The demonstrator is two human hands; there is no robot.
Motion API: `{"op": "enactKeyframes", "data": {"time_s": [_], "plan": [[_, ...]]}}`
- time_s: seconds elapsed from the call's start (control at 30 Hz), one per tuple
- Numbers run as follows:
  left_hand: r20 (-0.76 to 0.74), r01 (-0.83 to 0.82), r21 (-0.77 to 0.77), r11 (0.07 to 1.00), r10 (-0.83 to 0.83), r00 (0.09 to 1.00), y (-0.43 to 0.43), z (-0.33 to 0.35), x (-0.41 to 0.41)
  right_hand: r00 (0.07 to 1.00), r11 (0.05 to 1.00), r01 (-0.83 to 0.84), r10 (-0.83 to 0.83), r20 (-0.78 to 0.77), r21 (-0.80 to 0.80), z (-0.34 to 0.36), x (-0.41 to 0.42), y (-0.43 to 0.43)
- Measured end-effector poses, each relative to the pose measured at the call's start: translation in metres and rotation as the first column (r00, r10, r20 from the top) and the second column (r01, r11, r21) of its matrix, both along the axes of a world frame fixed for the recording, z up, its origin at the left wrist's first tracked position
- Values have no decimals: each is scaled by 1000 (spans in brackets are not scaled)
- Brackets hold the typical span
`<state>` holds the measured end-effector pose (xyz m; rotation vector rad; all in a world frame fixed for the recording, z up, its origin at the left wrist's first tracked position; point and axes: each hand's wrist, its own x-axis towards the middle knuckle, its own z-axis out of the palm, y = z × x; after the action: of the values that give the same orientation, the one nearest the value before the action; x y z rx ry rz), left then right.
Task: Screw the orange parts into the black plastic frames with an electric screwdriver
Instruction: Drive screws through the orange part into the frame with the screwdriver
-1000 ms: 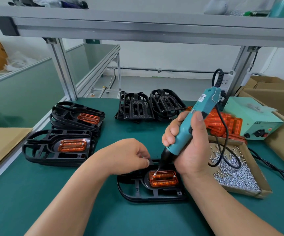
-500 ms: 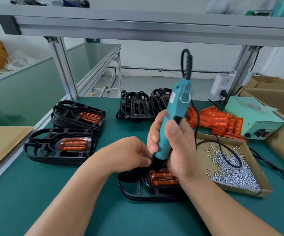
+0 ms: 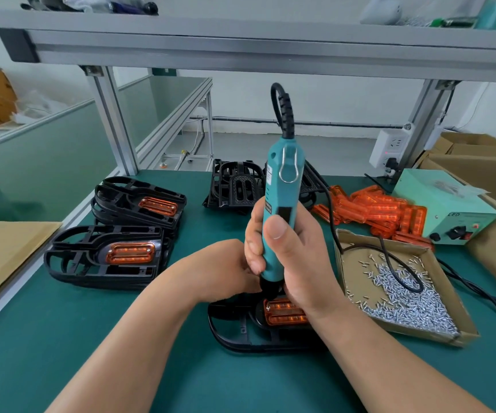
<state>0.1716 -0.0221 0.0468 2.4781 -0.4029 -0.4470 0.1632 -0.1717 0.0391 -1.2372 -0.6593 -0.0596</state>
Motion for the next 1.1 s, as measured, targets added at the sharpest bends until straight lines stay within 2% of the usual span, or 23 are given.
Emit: {"op": "enactKeyframes", "data": {"time_s": [0.77,0.97,1.1], "plan": [[24,11,18,1000,-12,1000,-3,7,-5,998,998,-65,65,-24,-16,1,0,6],[37,50,28,998,-51,998,-3,7,-5,1000,999,-28,29,4,-41,-3,-5,3],[-5,-14,35,999,14,1000,-3,6,-4,1000,1000,14,-14,-6,-13,0,-3,0]]}}
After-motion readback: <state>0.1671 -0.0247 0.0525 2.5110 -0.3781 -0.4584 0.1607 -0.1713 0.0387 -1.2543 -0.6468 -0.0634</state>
